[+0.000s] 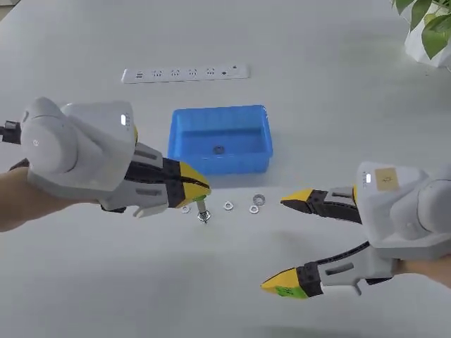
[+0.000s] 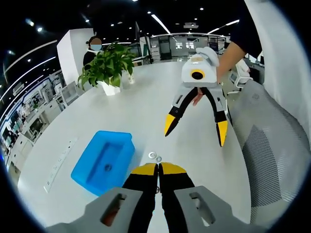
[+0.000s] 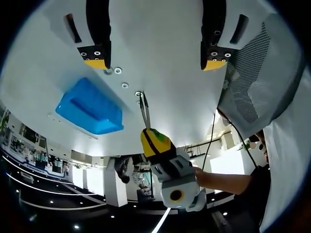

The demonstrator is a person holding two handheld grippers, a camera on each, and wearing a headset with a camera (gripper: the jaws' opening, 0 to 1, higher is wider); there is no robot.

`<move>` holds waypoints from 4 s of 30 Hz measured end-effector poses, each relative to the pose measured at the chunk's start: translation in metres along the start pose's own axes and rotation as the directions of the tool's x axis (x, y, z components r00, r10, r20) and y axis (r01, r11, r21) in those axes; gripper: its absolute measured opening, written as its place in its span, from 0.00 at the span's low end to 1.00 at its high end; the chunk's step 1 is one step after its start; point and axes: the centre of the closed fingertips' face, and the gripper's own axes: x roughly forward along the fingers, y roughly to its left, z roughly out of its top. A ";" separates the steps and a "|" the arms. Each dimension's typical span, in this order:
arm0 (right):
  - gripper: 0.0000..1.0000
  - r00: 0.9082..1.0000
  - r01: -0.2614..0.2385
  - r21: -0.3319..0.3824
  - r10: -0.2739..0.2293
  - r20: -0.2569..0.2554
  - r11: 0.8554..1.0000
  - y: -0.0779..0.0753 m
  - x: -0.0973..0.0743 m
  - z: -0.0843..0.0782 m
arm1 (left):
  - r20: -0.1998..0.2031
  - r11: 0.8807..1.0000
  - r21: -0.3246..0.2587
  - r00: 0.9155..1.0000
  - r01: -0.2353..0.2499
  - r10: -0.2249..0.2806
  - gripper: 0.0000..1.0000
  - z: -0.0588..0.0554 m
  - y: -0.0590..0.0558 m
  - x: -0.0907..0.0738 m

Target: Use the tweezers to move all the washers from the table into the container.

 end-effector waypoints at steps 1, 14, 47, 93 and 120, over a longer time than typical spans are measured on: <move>0.76 1.000 -0.003 0.001 0.003 0.004 1.000 0.001 0.000 0.001 | -0.008 1.000 0.013 1.000 -0.006 0.006 0.04 0.000 0.001 0.000; 0.73 0.999 -0.052 -0.042 0.052 0.005 0.998 -0.009 0.032 0.020 | 0.002 1.000 -0.005 1.000 0.016 -0.016 0.04 0.001 -0.002 0.003; 0.14 0.986 -0.166 -0.180 0.160 -0.045 0.970 -0.021 0.101 0.038 | 0.014 0.999 -0.036 1.000 0.026 -0.026 0.04 -0.002 0.003 0.004; 0.09 0.995 -0.099 -0.166 0.103 0.015 0.981 -0.027 0.081 0.054 | 0.041 0.986 -0.150 0.996 -0.068 0.074 0.48 0.007 0.010 -0.018; 0.09 0.997 0.034 -0.200 -0.020 0.071 0.979 -0.044 0.037 0.101 | 0.010 0.927 -0.264 0.960 -0.268 0.280 0.99 -0.035 -0.002 -0.068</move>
